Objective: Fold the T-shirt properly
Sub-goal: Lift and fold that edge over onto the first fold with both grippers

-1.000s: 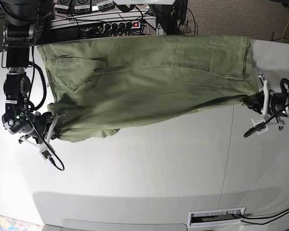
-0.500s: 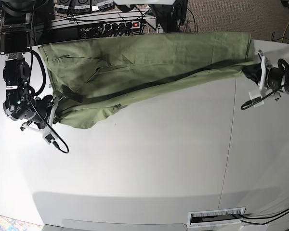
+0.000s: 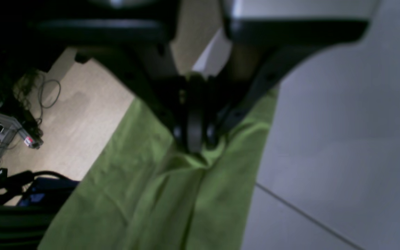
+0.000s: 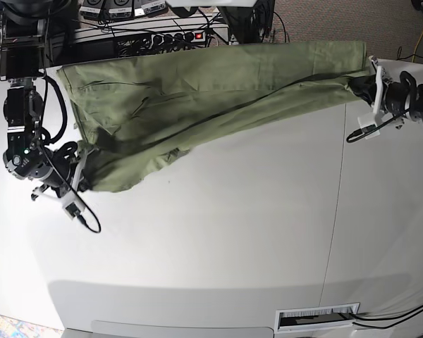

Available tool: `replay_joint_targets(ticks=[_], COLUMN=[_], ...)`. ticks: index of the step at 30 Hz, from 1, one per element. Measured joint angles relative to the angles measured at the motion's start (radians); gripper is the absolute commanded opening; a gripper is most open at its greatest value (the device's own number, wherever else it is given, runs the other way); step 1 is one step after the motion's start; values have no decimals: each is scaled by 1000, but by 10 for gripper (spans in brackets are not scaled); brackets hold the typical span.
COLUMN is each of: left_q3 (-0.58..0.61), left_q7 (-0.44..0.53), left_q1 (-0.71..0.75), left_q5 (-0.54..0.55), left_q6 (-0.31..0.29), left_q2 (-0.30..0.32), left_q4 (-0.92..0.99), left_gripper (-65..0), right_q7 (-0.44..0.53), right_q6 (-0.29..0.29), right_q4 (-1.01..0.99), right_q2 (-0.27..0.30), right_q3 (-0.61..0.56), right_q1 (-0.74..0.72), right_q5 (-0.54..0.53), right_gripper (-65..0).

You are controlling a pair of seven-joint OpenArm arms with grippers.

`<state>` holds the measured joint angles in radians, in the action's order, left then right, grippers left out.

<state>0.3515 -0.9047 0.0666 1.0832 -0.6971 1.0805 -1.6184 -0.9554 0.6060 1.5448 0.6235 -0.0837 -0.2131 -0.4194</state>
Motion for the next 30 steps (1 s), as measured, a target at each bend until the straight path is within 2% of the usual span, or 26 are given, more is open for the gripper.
replay_joint_targets(ticks=[5, 9, 13, 20, 28, 30], left_q3=[0, 0, 0, 0, 0, 0], left_q7=[4, 8, 16, 15, -2, -13], left_q1=[0, 0, 0, 0, 0, 0], left_q5=[-21, -20, -20, -24, -24, -23], left_q6=[0, 0, 0, 0, 0, 0], left_q2=[0, 0, 0, 0, 0, 0], left_q4=[0, 0, 0, 0, 0, 0], left_gripper=[-650, -650, -650, -650, -650, -650], right_q7=[29, 162, 201, 73, -10, -27], right_q6=[1, 12, 8, 2, 4, 5], right_q4=[0, 0, 0, 1, 104, 111], right_q2=[0, -3, -23, -31, 54, 58], right_q3=[3, 3, 3, 2, 2, 3], right_q1=[-11, -21, -45, 6, 90, 107], right_q5=[-8, 73, 90, 48, -16, -16], right_gripper=[-650, -650, -650, -650, -650, -650])
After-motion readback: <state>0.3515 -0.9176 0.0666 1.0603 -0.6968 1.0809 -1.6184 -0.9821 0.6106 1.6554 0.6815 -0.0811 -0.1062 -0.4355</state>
